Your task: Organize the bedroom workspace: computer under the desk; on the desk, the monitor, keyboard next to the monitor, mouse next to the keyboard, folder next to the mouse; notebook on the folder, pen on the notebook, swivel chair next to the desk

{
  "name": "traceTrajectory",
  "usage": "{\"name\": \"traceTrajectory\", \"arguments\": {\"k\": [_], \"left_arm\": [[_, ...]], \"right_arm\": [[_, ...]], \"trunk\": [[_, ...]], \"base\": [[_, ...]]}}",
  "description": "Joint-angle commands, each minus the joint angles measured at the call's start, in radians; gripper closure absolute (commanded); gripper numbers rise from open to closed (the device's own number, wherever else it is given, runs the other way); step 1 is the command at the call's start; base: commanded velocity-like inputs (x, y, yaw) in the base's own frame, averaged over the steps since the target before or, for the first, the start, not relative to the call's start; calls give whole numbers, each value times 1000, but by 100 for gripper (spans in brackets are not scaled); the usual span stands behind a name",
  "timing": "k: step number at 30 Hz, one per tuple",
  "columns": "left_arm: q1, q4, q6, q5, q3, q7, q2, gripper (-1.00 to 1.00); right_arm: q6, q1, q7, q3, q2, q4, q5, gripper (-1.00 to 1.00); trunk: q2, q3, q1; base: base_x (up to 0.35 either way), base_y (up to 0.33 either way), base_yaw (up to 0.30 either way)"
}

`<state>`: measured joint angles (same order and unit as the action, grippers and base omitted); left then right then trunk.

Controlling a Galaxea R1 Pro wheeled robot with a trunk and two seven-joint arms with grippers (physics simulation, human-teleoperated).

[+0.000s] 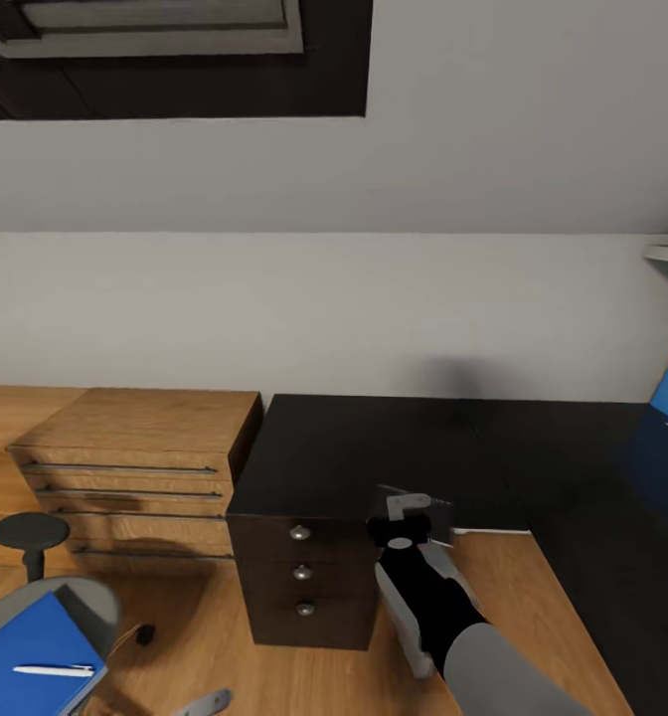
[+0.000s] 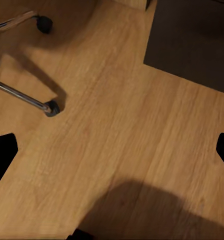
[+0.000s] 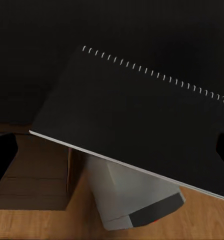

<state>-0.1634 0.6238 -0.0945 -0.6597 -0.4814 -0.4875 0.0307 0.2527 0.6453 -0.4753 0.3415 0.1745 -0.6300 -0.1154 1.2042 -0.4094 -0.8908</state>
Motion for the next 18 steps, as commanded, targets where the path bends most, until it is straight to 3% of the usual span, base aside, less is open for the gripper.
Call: {"name": "traceTrajectory", "arguments": {"k": [1,18], "left_arm": [[-1,1,-7,-11,-8,-6,1,-100],[-1,1,-7,-11,-8,-6,1,-100]], "right_arm": [[3,1,-8,4,0,0,-9,-100],[3,0,-5,5,0,13,-9,-100]], "trunk": [[1,-2,0],[1,-9,0]], "base": [[0,0,277],[0,0,277]]}}
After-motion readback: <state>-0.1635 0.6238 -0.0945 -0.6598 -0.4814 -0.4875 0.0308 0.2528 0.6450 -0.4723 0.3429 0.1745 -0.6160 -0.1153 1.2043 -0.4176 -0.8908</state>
